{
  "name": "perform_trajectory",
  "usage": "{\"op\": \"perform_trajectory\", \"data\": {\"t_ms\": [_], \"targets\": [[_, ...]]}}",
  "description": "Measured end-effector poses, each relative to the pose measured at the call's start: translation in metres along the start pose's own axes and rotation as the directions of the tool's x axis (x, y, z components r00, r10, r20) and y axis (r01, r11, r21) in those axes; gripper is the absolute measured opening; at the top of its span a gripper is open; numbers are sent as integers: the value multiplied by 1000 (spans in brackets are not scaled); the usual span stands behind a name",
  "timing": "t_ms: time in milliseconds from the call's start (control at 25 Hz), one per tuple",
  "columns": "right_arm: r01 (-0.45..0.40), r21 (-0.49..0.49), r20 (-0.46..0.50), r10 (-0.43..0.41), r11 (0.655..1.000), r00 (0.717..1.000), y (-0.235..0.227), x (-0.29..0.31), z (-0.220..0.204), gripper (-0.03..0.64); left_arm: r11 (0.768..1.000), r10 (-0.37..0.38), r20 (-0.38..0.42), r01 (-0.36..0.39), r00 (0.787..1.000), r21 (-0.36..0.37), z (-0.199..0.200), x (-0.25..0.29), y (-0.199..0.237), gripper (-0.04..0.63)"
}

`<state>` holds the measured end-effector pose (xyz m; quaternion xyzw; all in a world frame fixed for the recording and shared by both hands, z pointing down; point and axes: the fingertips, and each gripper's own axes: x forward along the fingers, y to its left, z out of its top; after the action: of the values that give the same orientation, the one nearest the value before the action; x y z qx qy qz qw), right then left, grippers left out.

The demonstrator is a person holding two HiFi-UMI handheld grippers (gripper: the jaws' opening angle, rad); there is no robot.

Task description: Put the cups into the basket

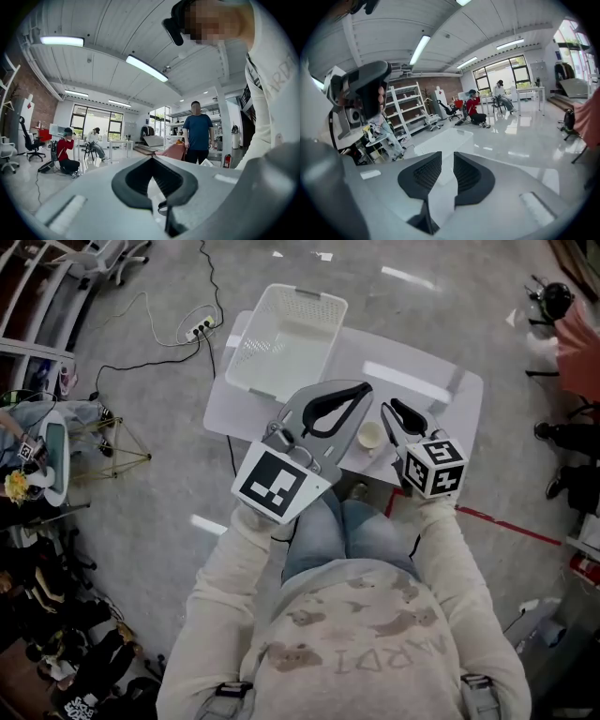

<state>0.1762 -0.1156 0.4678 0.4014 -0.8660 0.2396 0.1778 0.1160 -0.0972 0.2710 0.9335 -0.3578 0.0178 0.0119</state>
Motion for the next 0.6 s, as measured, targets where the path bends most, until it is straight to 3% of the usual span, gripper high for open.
{"op": "perform_trajectory", "data": {"t_ms": [320,600], "targets": [[135,90,-207,-115,987,972,-60,57,-102,106,993,-115,-12,115,993,-4,-45,45,32,0],[241,172,-329,-175,955,928,-75,77,-183,109,968,-250,-72,248,966,-32,-91,64,30,0]]}}
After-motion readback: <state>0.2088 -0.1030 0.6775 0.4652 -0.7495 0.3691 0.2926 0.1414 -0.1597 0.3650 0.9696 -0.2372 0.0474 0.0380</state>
